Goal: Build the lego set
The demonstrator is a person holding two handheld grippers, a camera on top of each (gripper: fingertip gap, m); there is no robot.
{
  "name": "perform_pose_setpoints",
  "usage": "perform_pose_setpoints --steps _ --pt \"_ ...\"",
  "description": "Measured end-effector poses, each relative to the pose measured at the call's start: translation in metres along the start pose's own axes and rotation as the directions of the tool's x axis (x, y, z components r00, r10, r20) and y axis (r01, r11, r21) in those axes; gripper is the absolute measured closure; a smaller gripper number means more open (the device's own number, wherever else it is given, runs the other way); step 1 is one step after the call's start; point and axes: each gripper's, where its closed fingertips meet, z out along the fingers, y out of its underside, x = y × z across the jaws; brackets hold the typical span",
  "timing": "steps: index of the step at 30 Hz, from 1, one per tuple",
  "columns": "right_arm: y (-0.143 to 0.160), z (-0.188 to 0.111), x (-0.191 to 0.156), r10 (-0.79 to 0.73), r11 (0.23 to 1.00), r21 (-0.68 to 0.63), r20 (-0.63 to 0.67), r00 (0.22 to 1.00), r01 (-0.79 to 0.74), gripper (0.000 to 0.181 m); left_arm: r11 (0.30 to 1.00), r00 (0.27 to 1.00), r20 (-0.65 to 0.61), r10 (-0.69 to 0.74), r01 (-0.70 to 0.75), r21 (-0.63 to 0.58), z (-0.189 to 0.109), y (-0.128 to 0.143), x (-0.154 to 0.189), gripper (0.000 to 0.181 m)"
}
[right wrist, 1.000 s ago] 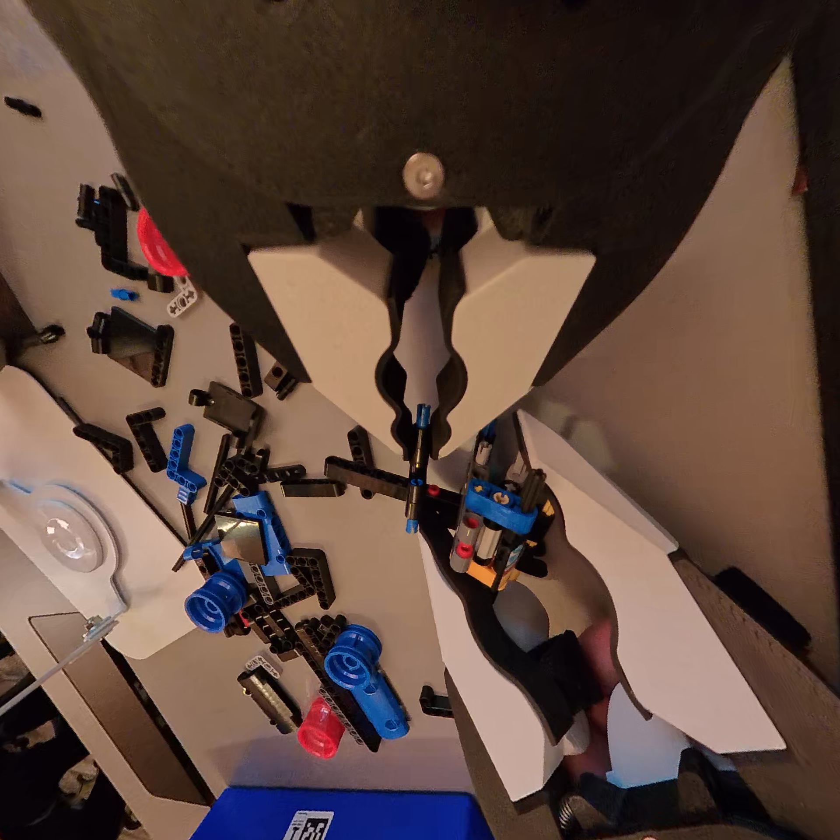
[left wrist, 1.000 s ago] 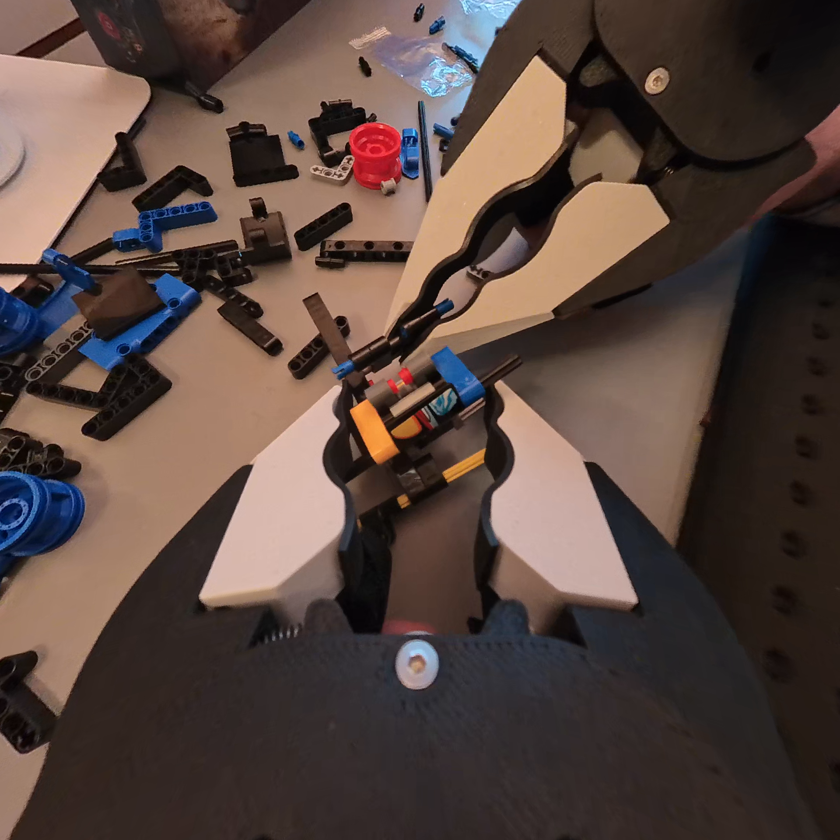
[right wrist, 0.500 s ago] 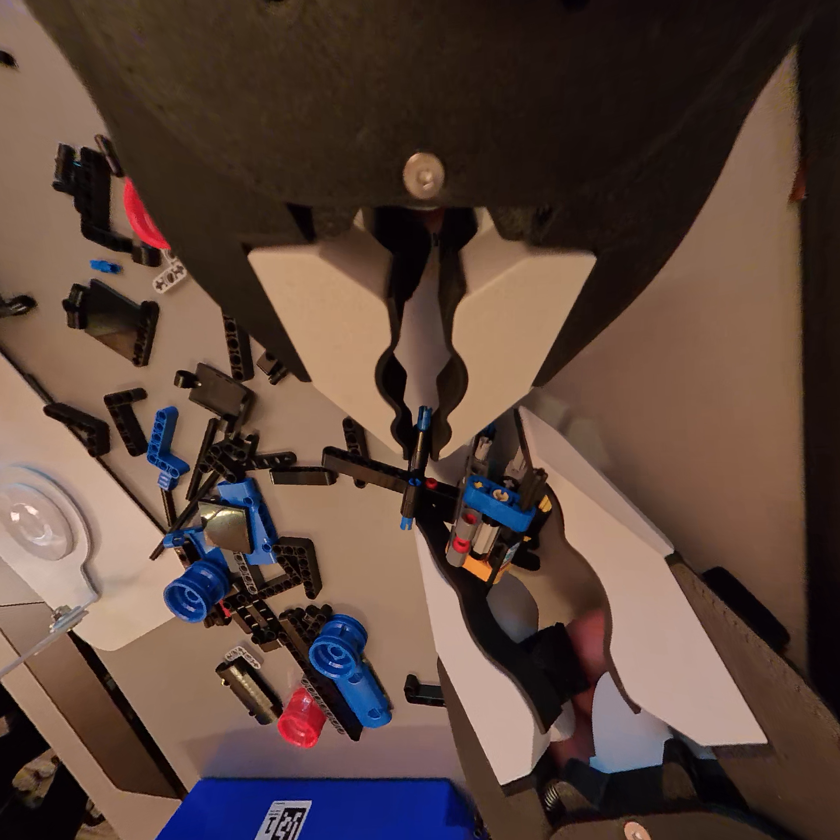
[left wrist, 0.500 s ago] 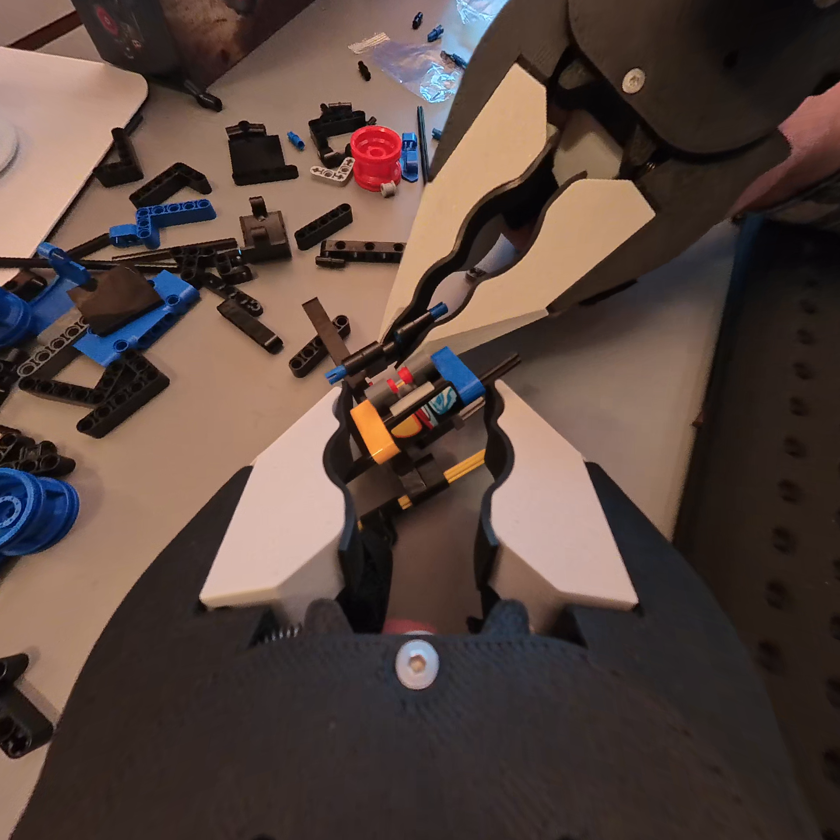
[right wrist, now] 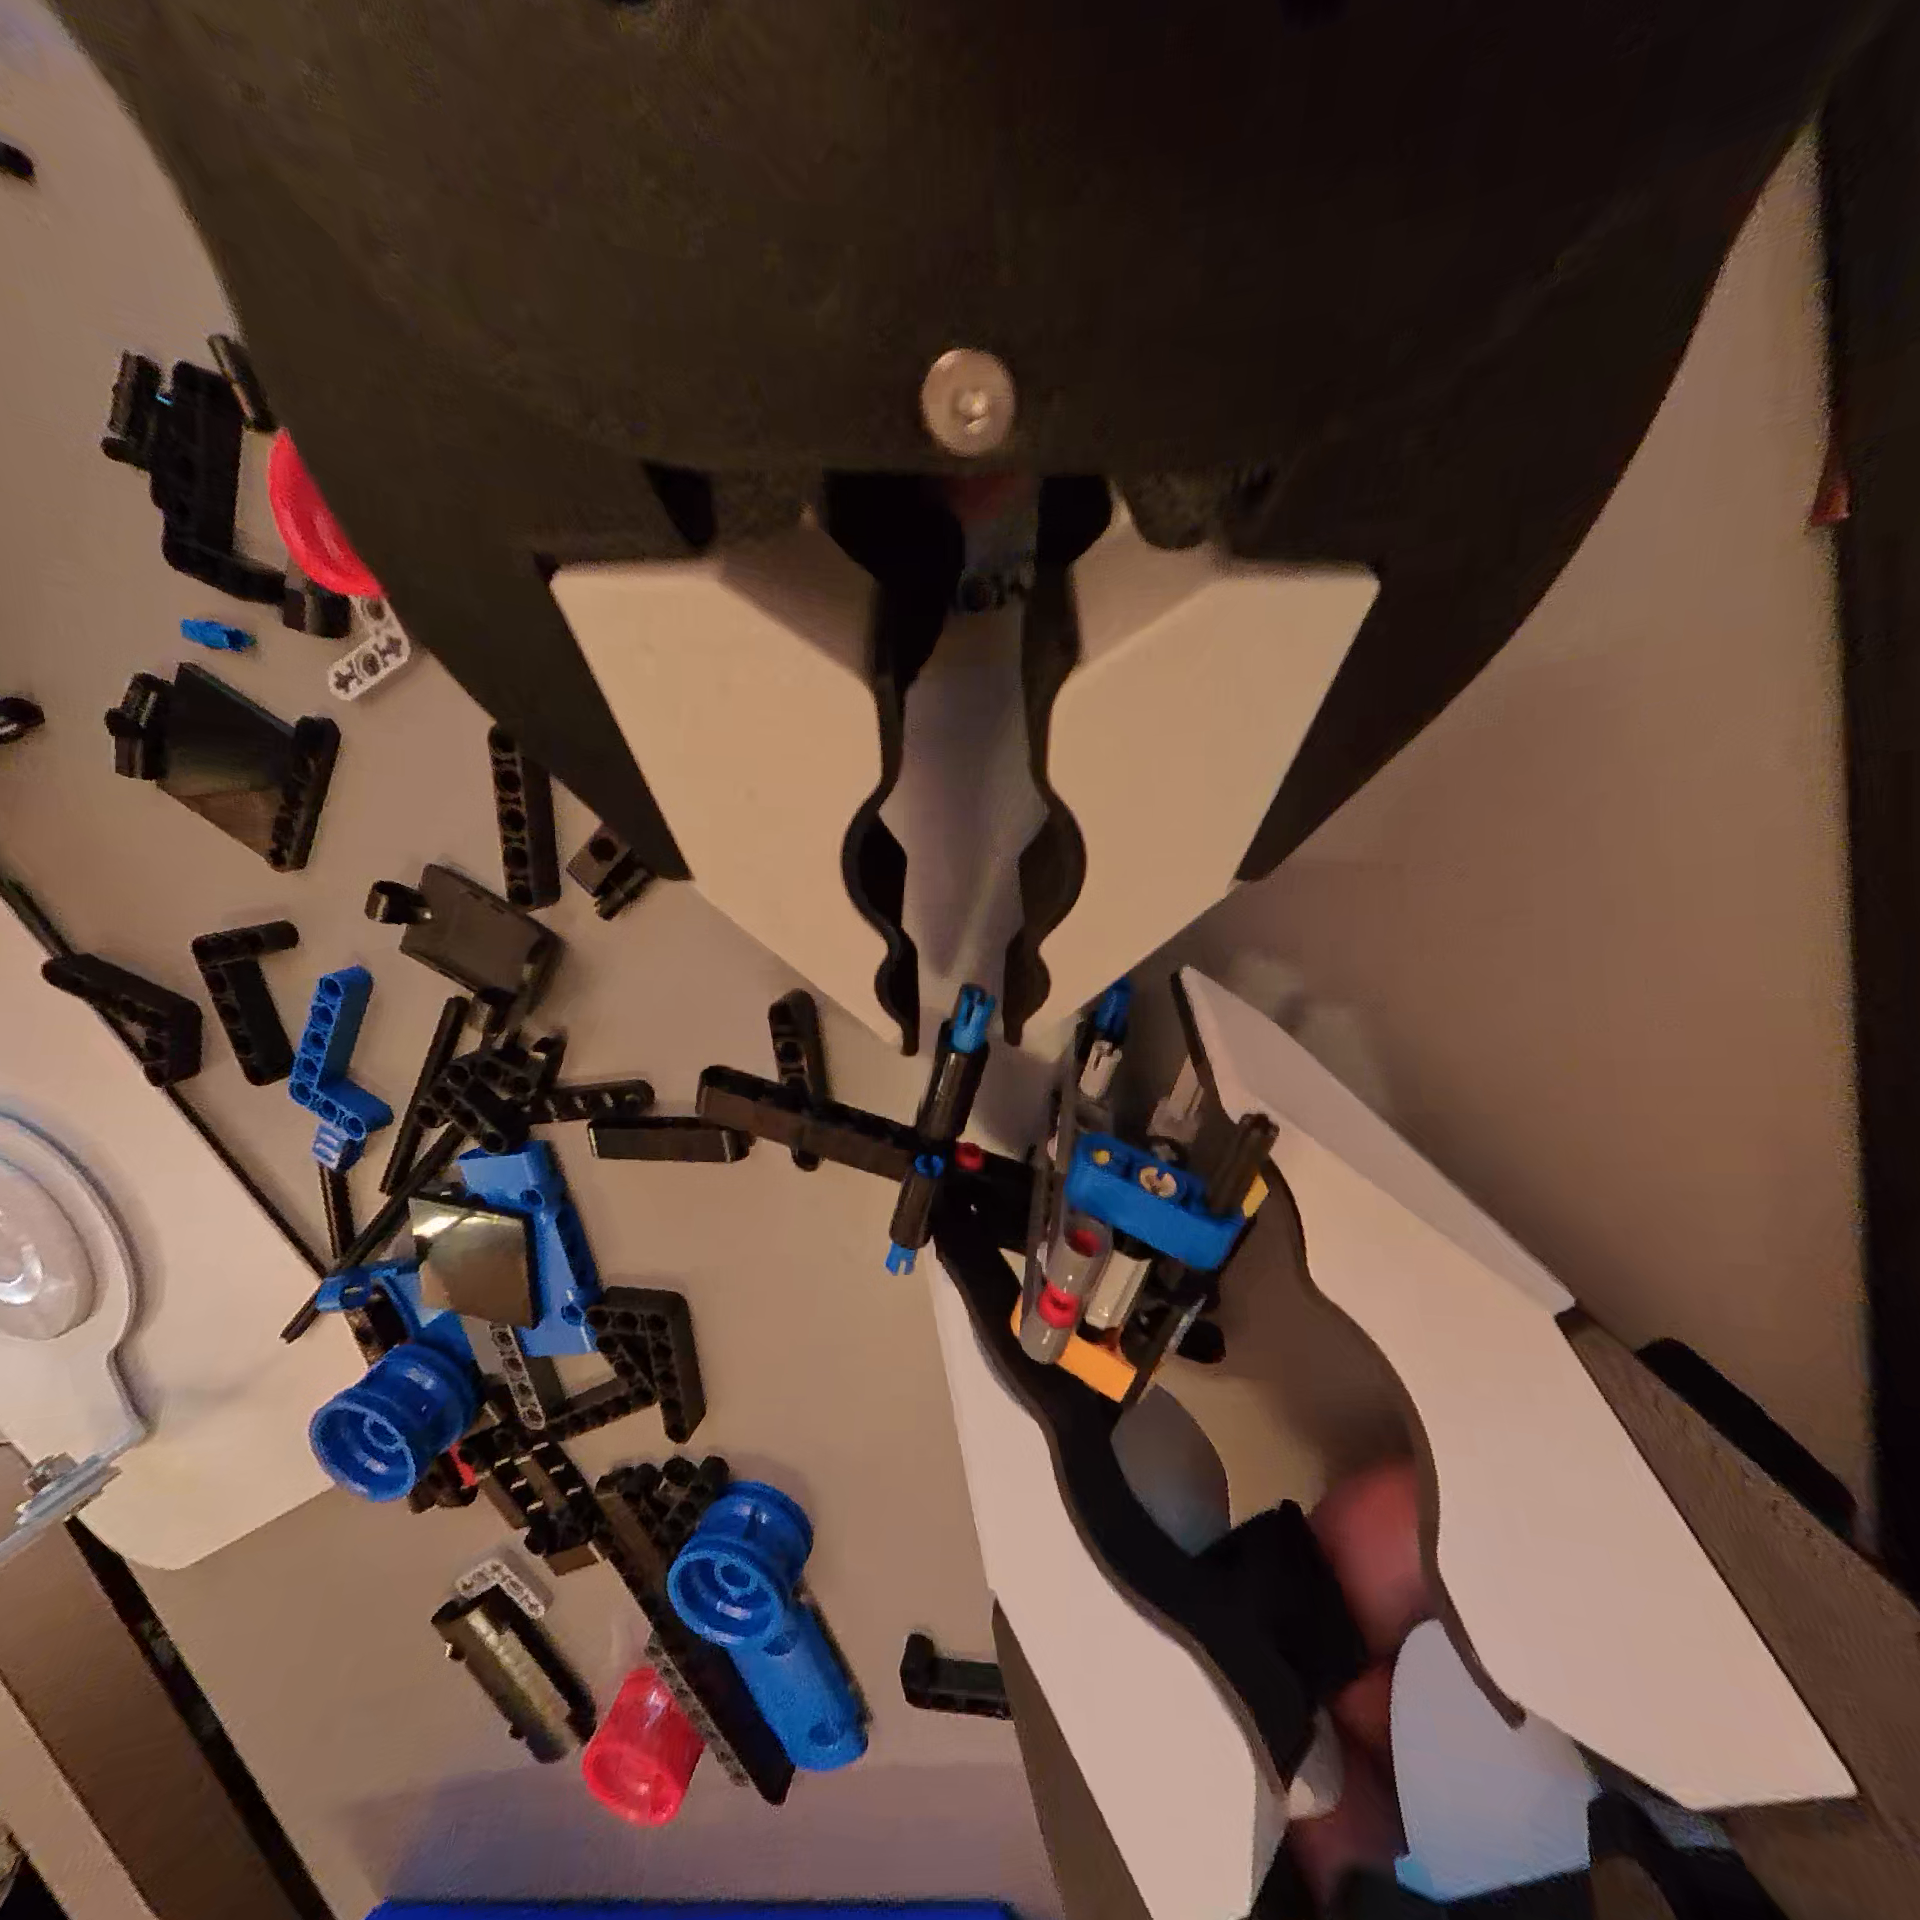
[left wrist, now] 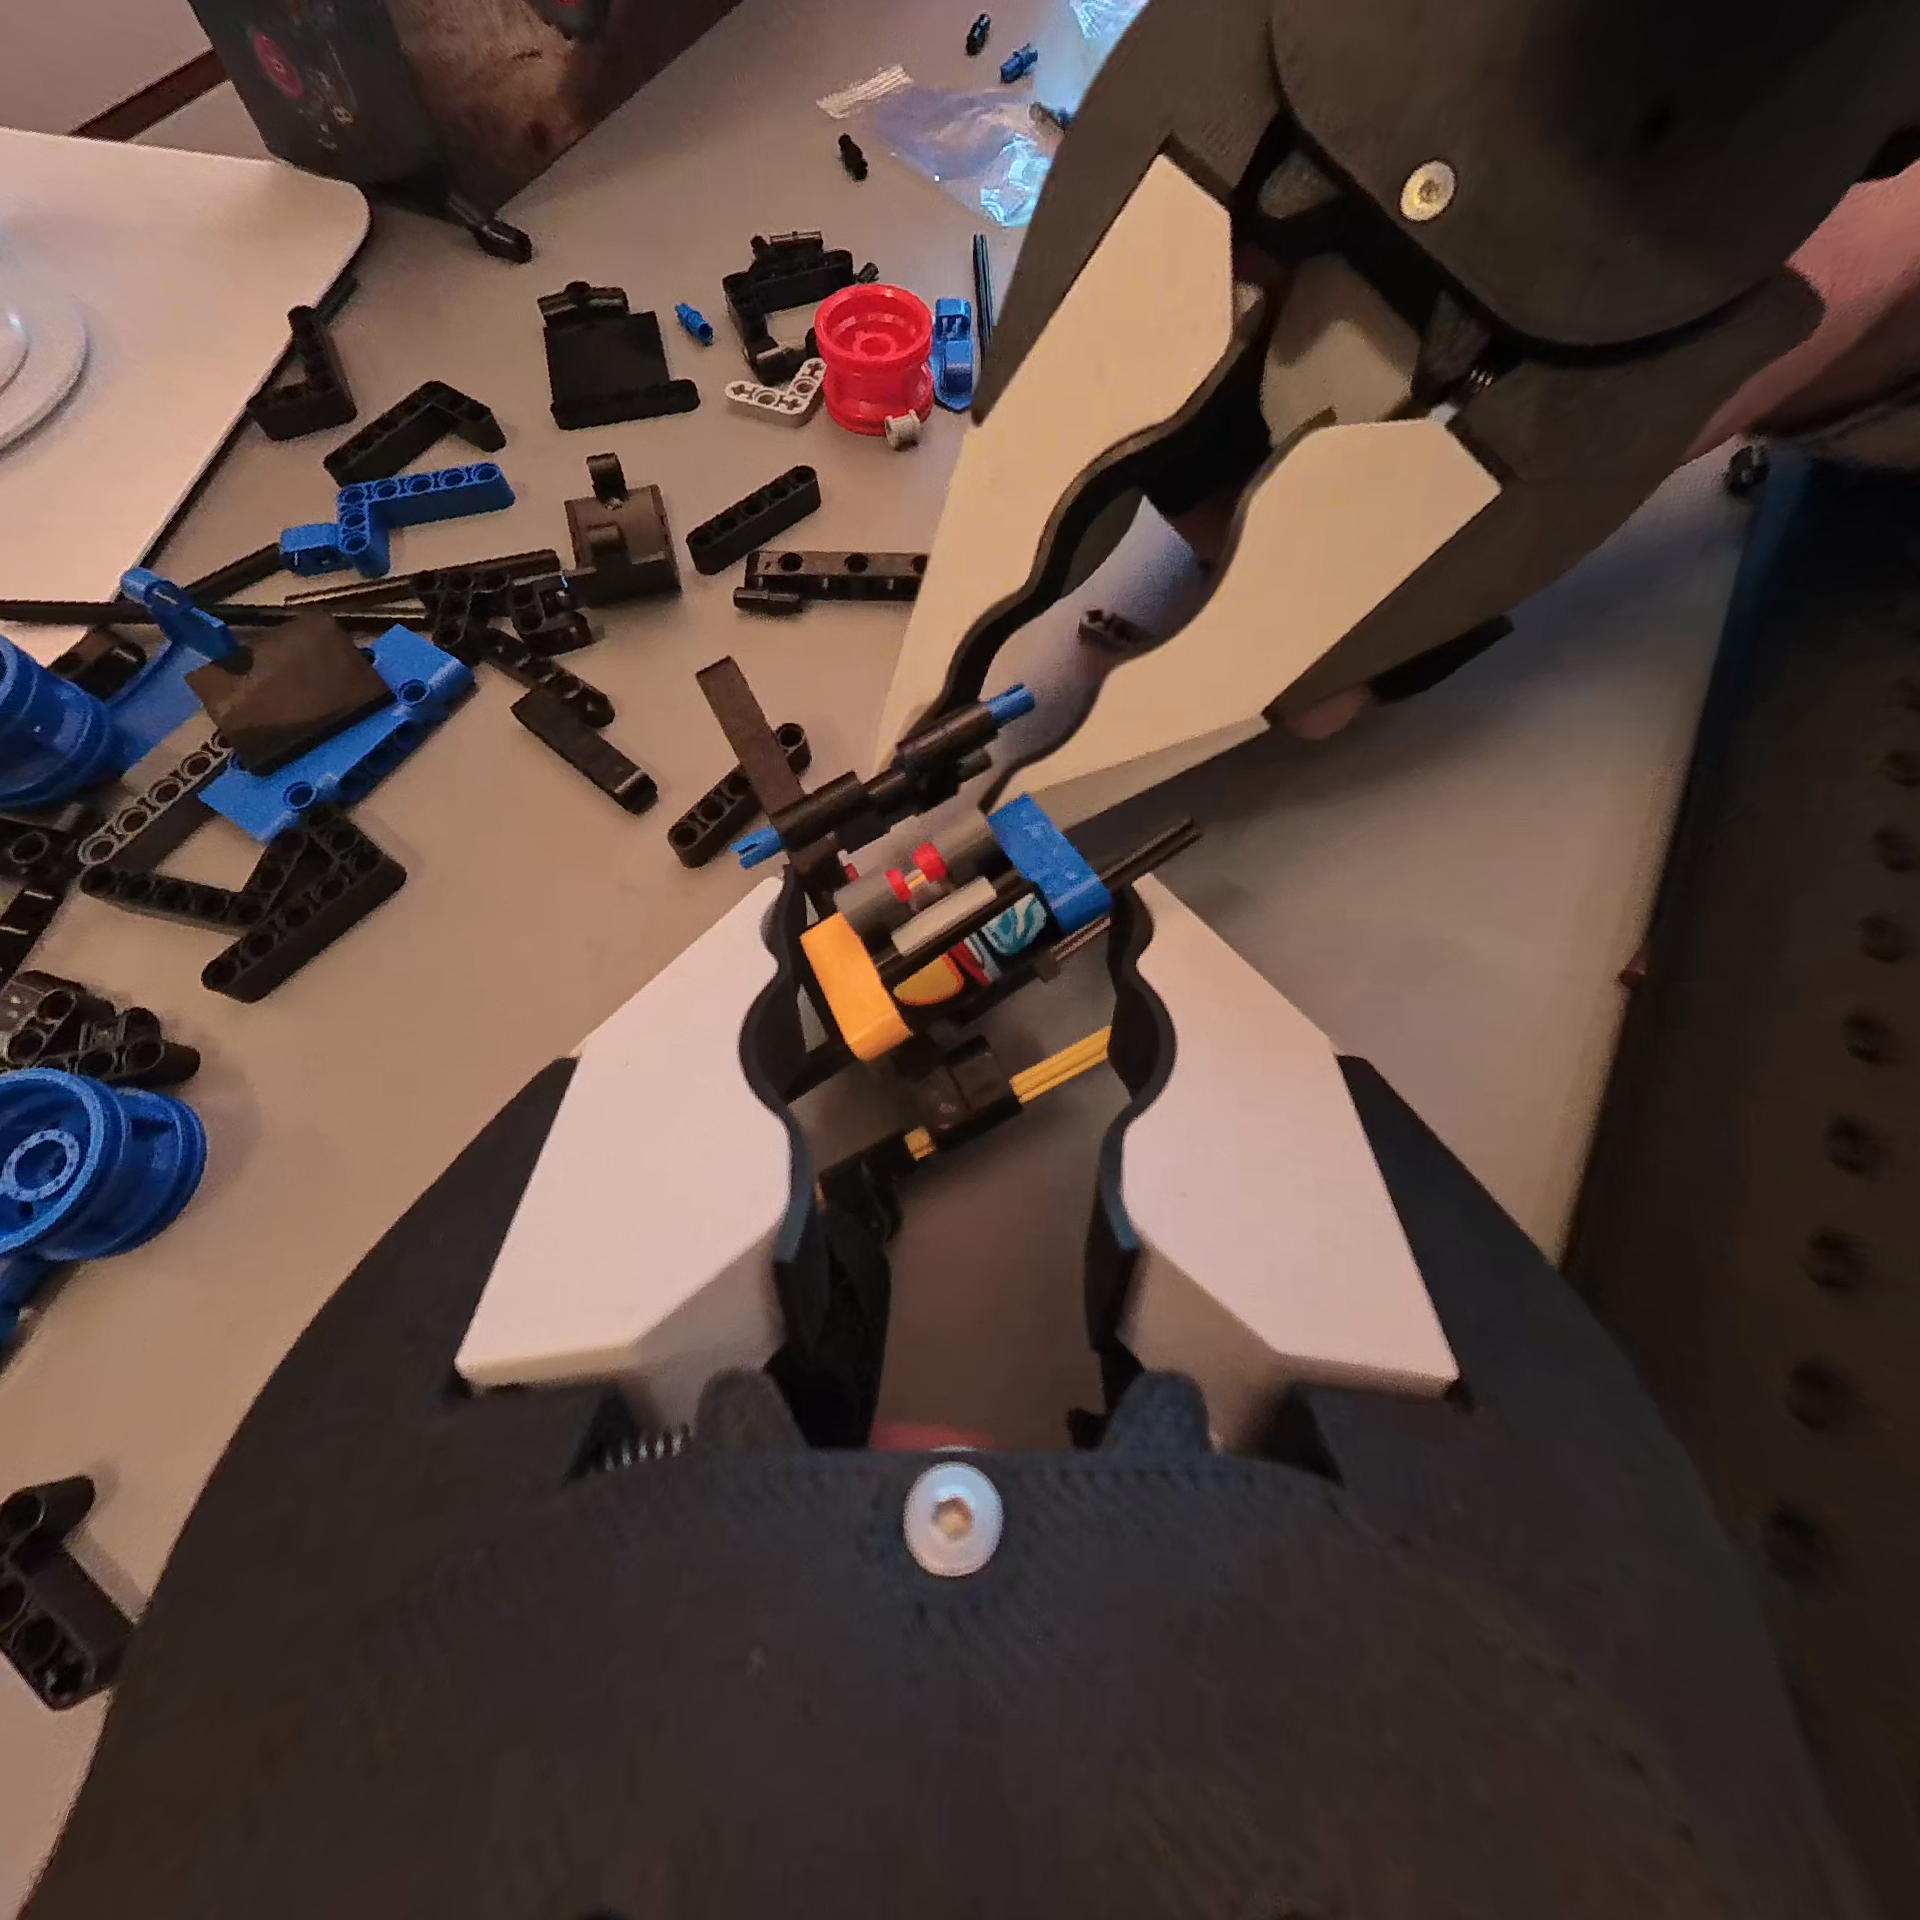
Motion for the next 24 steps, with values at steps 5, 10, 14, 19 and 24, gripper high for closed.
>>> perform_pose_setpoints --steps 5,10,14,19,24 --pt "-0.0043 0.0019 0.0018 0.001 1.0 0.007 -0.03 1.0 0.0 0.176 1.0 1.0 0.013 0.023 -0.023 -0.006 0.0017 0.0 0.0007 0.126" --pt "-0.0021 0.003 0.004 -0.036 0.999 0.0 -0.046 0.998 0.036 0.177 0.999 0.999 0.018 0.031 -0.031 -0.01 0.0021 0.0003 0.0009 0.125" --pt "-0.0031 0.0045 0.0044 -0.079 0.997 0.004 -0.054 0.995 0.08 0.177 1.0 1.0 0.0 0.003 -0.003 -0.001 0.0012 -0.0005 0.0001 0.126" --pt "-0.0048 0.0058 0.0021 -0.065 0.998 -0.012 -0.046 0.997 0.064 0.177 1.0 1.0 -0.007 0.007 -0.007 0.001 0.0005 -0.0002 0.001 0.126" --pt "-0.0046 0.0067 0.0015 -0.034 0.999 -0.022 -0.039 0.999 0.033 0.177 1.0 1.0 -0.007 0.001 -0.001 -0.001 0.0003 -0.0002 0.0005 0.126"
